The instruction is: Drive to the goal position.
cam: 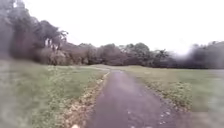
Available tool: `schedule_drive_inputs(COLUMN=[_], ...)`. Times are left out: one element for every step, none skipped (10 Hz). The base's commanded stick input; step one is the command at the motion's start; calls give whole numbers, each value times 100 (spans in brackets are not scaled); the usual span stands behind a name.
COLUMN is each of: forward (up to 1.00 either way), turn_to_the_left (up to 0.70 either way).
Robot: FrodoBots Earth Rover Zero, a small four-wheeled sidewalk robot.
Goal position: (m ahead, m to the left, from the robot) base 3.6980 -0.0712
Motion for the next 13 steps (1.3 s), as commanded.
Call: schedule_drive_inputs(forward=[70,70,70,70,70,70,70,70,70,70,70,70,70], turn_to_the_left=[0,0,0,0,0,0,0,0,0,0,0,0,0])
